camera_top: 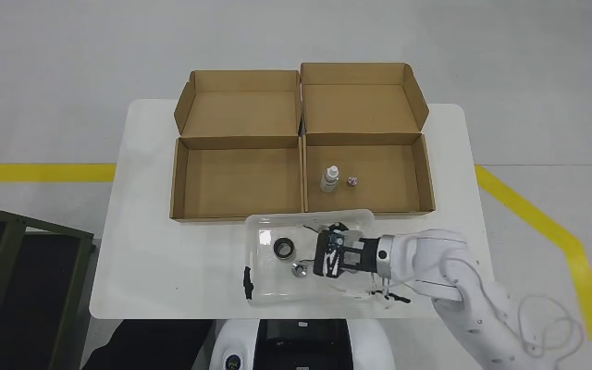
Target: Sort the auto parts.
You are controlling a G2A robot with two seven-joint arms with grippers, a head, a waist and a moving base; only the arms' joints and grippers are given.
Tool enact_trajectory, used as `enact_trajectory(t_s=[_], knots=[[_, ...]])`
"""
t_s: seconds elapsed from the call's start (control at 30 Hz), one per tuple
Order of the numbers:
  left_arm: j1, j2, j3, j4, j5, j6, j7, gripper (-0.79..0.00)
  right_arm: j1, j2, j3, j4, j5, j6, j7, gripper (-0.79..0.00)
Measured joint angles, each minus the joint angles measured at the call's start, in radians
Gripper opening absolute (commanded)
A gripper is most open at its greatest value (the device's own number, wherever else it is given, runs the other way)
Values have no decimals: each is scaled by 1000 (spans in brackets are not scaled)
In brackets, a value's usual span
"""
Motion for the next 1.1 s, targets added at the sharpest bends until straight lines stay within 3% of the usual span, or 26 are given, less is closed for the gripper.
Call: enact_trajectory(t_s=[0.3, 0.4, 0.77, 1.1], knots=[[0, 0, 0, 0, 0, 0, 0, 0, -16, 4, -49, 45, -70, -17, 29, -277], [0, 0, 0, 0, 0, 0, 0, 0, -15, 4, -68, 60, -96, -17, 31, -219], [0, 0, 0, 0, 0, 0, 0, 0, 26, -9, -149, 146, -133, -6, 3, -326], [0, 0, 0, 0, 0, 0, 0, 0, 55, -20, -195, 211, -132, 12, -18, -369]])
